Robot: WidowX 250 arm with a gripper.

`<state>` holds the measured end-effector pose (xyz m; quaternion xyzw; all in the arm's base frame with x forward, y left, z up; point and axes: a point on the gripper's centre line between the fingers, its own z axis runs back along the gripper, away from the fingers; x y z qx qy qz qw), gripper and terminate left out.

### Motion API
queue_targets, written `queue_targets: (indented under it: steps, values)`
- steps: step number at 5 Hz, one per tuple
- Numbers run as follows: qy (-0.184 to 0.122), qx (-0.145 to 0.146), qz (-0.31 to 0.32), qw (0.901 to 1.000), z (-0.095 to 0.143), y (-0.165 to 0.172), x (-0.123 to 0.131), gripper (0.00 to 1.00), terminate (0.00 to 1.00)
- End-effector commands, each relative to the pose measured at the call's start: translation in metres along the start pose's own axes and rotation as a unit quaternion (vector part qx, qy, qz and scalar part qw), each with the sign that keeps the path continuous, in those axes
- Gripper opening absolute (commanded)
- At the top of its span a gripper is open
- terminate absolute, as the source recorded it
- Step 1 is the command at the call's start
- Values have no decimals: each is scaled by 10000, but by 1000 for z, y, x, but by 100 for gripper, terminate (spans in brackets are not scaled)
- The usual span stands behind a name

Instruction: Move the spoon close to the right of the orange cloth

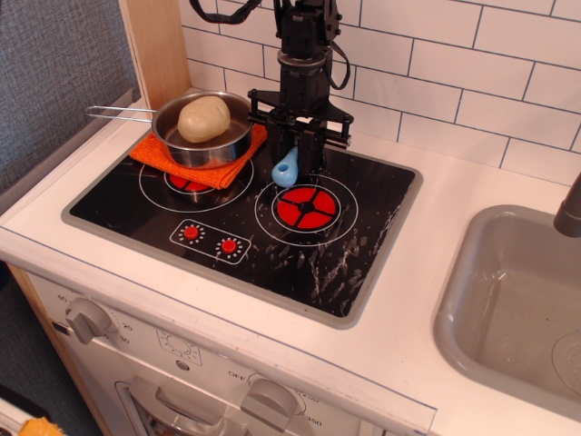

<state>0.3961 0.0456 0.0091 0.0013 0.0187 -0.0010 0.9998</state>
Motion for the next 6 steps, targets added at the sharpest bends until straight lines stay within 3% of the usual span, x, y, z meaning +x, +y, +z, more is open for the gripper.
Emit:
queue_targets:
  steps: [1,2,3,5,6]
  values:
    - [-782,154,-371,9961,42,2,-10,100,0]
    - [-1158,118,-324,9927,74,3,-24,100,0]
    - [-1191,28,-231,9926,87,1,-34,100,0]
    - [-1062,61,-304,9939,85,-2,-40,100,0]
    - [-1062,61,-304,9939,85,-2,-40,100,100]
